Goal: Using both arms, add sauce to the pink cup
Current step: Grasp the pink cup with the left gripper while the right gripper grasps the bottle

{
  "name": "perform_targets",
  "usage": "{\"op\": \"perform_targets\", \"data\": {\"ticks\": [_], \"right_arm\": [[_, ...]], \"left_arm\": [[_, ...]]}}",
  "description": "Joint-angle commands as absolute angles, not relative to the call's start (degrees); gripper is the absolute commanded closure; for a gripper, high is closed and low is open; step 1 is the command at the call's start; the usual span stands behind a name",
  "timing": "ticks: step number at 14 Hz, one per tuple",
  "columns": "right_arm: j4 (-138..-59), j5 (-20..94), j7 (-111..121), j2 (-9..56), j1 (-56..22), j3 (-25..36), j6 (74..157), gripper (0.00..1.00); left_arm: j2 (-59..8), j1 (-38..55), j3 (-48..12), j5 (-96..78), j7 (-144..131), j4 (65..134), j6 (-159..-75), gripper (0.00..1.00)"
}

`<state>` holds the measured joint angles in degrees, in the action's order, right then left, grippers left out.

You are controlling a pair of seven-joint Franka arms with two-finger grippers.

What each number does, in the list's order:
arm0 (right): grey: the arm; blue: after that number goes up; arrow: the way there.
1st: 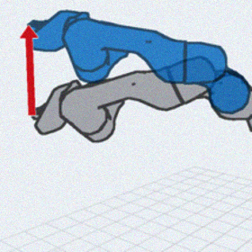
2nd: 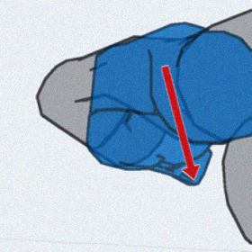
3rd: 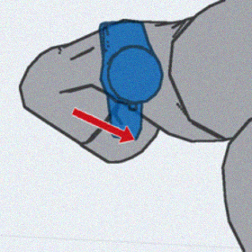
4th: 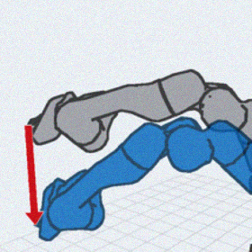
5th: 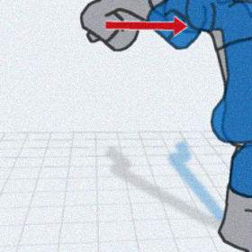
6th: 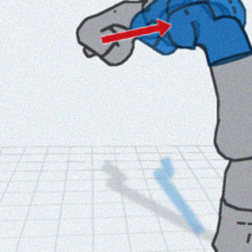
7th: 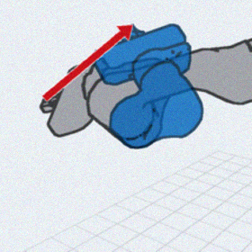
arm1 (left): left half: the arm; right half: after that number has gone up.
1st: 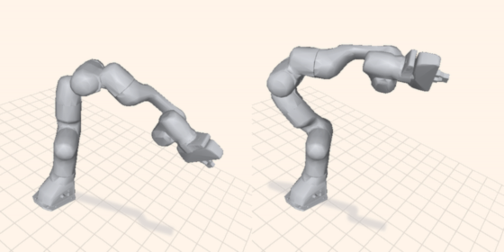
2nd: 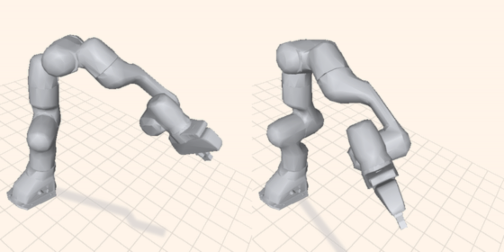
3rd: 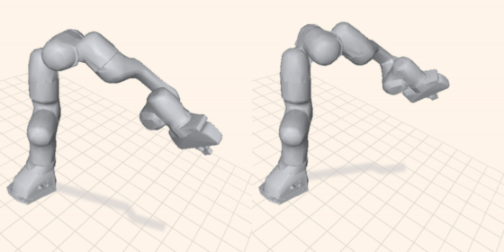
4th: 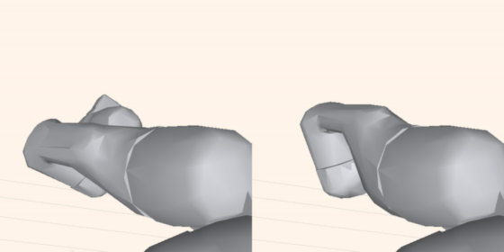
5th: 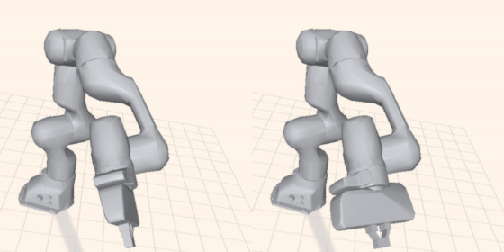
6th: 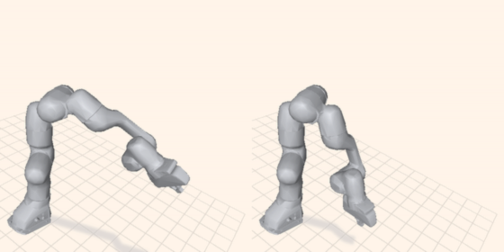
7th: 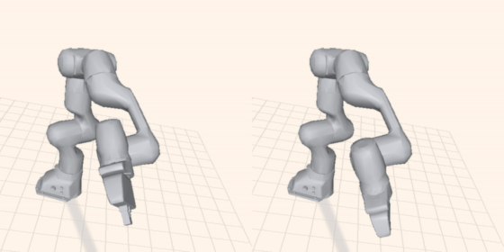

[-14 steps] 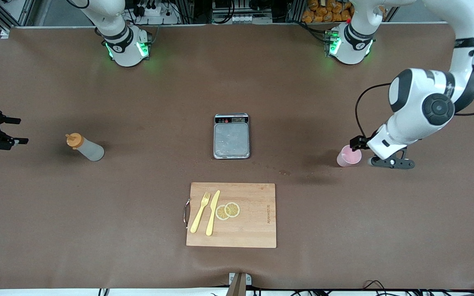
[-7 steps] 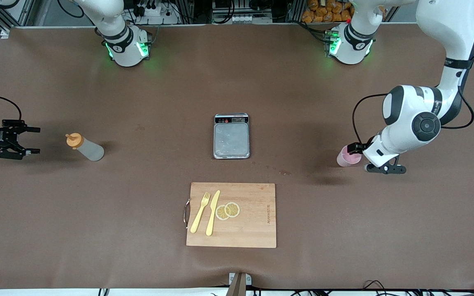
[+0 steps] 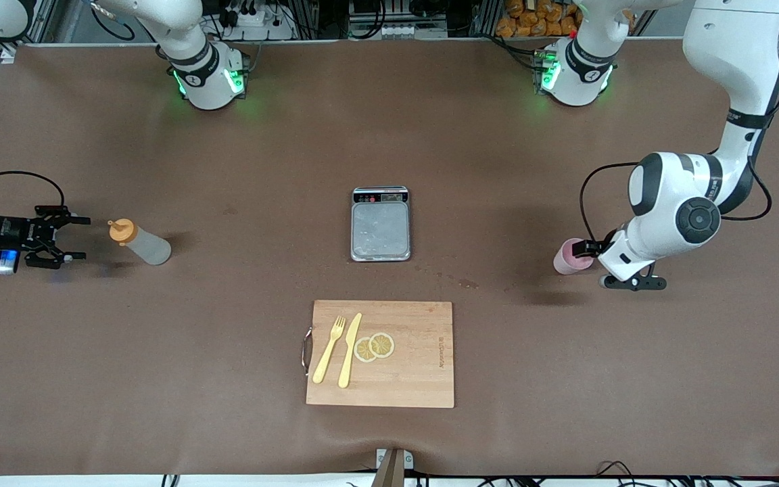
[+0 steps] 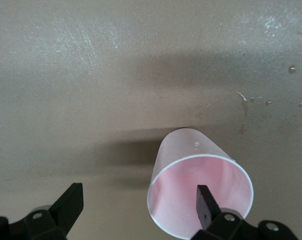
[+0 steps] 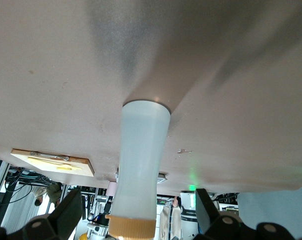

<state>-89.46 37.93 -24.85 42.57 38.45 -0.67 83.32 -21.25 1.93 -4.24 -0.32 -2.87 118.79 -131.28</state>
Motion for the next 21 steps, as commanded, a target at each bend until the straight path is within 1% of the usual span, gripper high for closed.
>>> {"op": "perform_targets", "data": {"ticks": [1,2,3,4,5,8,14,19,21], "right_arm": [[-87.98,39.46,-26.37,45.25,39.29,-1.58,81.92,0.0],[-88.24,40.25,-26.37,45.79,39.29,-1.58,81.83,0.0],[-88.33,40.43,-26.37,46.4,39.2,-1.58,81.83,0.0],[-88.33,40.43,-26.37,46.93,39.11,-1.58,81.83,0.0],[-88.42,40.52,-26.8,47.19,38.94,-1.58,81.83,0.0],[-88.42,41.57,-27.6,48.16,38.5,-1.67,81.74,0.0],[-89.03,43.15,-30.06,48.78,35.16,-1.76,81.74,0.0],[-89.12,43.59,-30.06,50.01,34.11,-1.76,81.74,0.0],[-89.56,43.59,-30.06,50.27,33.23,-1.76,81.65,0.0]], "left_arm": [[-23.11,1.84,-4.57,-0.97,-3.43,118.48,-132.19,0.0],[-23.55,2.02,-4.57,-0.97,-3.43,118.39,-132.45,0.2],[-23.99,2.2,-4.57,-0.97,-3.43,118.39,-132.45,0.67],[-24.08,2.37,-4.57,-0.97,-3.43,118.39,-132.45,0.96],[-24.08,2.37,-4.57,-0.97,-3.43,118.39,-132.45,1.0],[-23.99,2.37,-4.57,-0.97,-3.43,118.3,-132.45,1.0],[-22.94,2.37,-4.66,-0.79,-3.25,118.21,-132.45,1.0],[-18.55,2.2,-5.36,-0.97,-3.78,115.58,-131.14,1.0],[-17.32,2.11,-5.54,-1.14,-3.95,113.57,-128.43,1.0]]}}
